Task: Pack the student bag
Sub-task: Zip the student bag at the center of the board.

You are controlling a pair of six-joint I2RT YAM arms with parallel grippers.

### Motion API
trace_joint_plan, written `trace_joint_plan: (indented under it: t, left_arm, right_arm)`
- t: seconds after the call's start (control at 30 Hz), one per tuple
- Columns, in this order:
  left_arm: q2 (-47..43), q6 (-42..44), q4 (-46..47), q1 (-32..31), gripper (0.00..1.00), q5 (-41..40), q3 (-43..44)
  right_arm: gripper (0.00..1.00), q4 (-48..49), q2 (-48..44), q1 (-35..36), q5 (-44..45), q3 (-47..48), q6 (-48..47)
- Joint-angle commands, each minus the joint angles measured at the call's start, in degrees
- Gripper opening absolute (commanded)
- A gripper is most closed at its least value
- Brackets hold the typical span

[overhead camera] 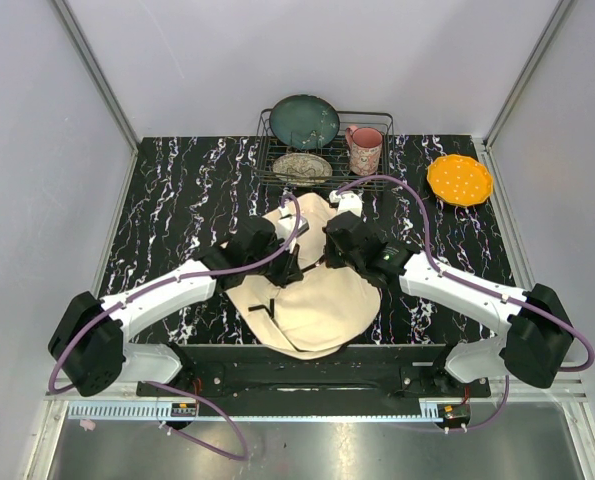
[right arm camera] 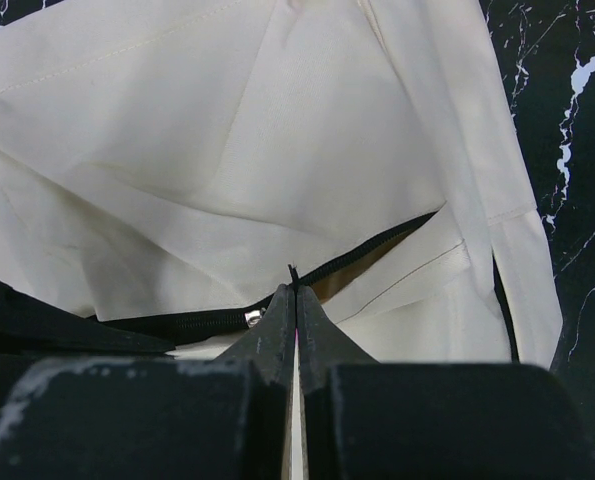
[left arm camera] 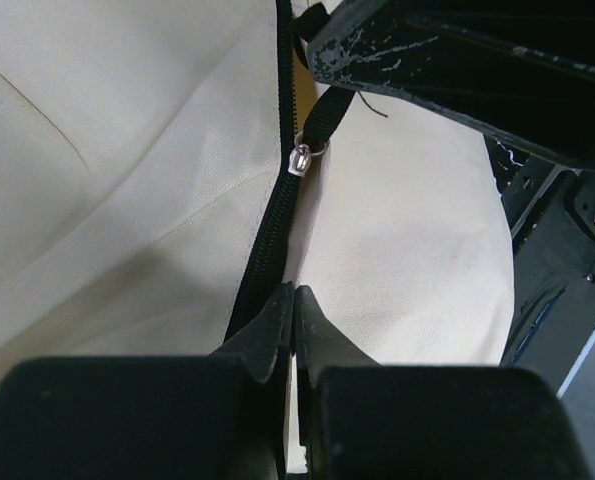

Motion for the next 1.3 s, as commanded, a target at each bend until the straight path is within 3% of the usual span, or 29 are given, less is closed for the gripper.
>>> trace_joint_plan:
  t: [0.0, 0.07, 0.2, 0.3, 0.4, 0.63, 0.83, 0.87, 0.93, 1.27]
  left_arm:
    - [0.6, -0.1, -0.1, -1.4, 0.00, 0.9, 0.5]
    - [0.4, -0.1, -0.4, -1.5, 0.02, 1.0, 0.5]
    - [0.0, 0.1, -0.8, -1.6, 0.47, 0.8, 0.6]
    - [-0.2, 0.3, -1.5, -1.8, 0.57, 0.1, 0.9]
    - [0.1, 0.6, -2.2, -2.4, 0.58, -2.6, 1.0]
    - [2.4, 1.3, -3.2, -4.6, 0.53, -8.2, 2.0]
    - [6.2, 1.9, -5.4, -7.0, 0.22, -11.7, 4.4]
    - [6.6, 1.6, -5.7, -7.2, 0.11, -12.6, 4.7]
    - [6.9, 0.7, -6.4, -7.5, 0.00, -15.4, 4.9]
    - [0.3, -1.9, -10.4, -7.5, 0.00, -21.6, 3.1]
  right_arm:
    - [0.00, 2.1, -1.0, -0.5, 1.3, 1.0, 0.3]
    - [0.00, 2.1, -0.9, -0.5, 1.3, 1.0, 0.2]
    - [0.00, 2.2, -0.9, -0.4, 1.3, 1.0, 0.1]
    - [0.00, 2.3, -0.6, -0.4, 1.3, 1.0, 0.1]
    - [0.00, 2.2, -0.6, -0.5, 1.3, 1.1, 0.1]
    - [0.00, 2.3, -0.7, -0.5, 1.3, 1.1, 0.1]
    - [0.00, 2.2, -0.9, -0.5, 1.3, 1.1, 0.2]
    - [0.00, 2.2, -0.8, -0.5, 1.3, 1.1, 0.2]
    - [0.00, 2.0, -1.0, -0.5, 1.4, 1.0, 0.3]
    - [0.00, 1.8, 0.1, -1.1, 4.9, 0.6, -0.2]
